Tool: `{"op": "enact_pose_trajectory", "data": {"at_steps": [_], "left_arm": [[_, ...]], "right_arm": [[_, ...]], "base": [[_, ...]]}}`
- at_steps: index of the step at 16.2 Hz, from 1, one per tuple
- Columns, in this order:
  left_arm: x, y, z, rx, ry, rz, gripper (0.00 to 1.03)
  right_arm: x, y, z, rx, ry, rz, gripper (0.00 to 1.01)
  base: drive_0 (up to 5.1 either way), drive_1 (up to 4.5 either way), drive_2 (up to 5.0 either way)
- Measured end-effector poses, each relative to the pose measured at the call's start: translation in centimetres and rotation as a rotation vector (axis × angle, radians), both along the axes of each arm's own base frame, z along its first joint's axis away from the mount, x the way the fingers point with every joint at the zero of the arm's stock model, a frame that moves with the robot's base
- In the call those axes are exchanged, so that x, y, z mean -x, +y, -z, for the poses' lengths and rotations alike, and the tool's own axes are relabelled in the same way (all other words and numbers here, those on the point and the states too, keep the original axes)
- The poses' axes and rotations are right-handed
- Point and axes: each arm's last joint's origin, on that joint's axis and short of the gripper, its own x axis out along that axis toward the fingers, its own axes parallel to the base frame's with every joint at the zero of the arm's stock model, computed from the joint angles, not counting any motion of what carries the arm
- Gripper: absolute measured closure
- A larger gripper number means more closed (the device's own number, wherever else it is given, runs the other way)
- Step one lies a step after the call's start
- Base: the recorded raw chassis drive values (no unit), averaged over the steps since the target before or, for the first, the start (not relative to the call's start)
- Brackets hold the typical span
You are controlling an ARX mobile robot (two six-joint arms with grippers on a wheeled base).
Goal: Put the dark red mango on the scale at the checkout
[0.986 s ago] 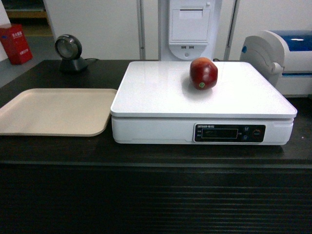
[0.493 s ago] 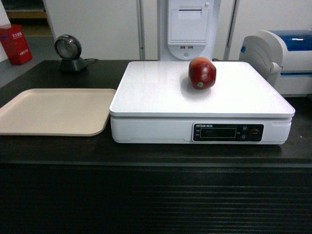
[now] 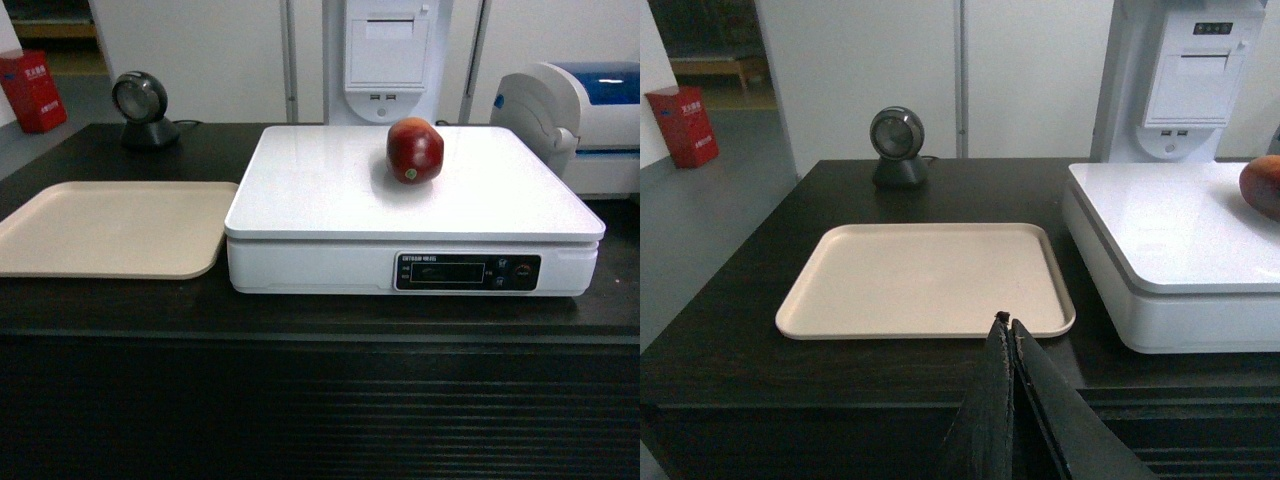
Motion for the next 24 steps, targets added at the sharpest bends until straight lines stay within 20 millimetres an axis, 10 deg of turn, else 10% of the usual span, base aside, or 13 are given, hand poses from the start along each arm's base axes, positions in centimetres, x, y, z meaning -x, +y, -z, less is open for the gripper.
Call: {"op": "enact_pose_trajectory", "data": {"at_steps": [24], "left_arm": [[3.9, 0.0, 0.0, 0.000, -0.001, 0.000, 0.99]], "right_arm": [[0.0, 0.0, 0.0, 0.000, 0.000, 0.000, 0.03]], "base": [[0.0, 0.00, 0.0]]}}
